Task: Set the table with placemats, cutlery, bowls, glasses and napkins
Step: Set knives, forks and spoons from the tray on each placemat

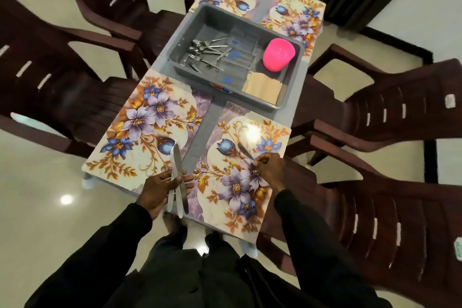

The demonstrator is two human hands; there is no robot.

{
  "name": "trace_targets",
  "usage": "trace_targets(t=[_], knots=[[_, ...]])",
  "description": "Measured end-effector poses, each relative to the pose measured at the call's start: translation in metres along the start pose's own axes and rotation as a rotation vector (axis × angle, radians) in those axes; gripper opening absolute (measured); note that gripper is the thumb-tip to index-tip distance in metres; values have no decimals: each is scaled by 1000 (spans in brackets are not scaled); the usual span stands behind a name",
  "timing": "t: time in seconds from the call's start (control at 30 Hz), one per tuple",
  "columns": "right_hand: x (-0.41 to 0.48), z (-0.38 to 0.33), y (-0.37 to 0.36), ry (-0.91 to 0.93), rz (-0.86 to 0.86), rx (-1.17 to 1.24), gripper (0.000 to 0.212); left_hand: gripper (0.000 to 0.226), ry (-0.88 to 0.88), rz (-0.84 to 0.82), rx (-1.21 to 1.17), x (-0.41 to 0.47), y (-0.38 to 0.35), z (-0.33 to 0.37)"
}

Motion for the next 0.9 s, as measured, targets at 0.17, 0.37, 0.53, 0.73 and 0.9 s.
trace_targets(t=[0.17,0.37,0.53,0.73,0.9], knots=[[34,-3,-19,105,-90,-59,14,27,-42,75,-33,-16,-11,-22],[50,-5,-36,196,-107,-113,10,25,-55,169,-71,-31,-13,-33],[47,-5,-34,324,-3,-206,14,28,-48,236,-136,-42,-10,-43],[44,1,-39,365,25,-190,13,26,-38,278,-155,-49,-7,-50],[44,-2,-42,413,24,-204,12,27,-44,292,-155,-52,-7,-54]])
Point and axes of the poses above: each hand's wrist, its own x-axis towards the middle knuckle, its own y-axis out of the back of the hand, z = x × y, the point moved 4 cm from there along x, towards the middle knuckle, and after that the axes turned 9 degrees about z, right-handed, at the moved point
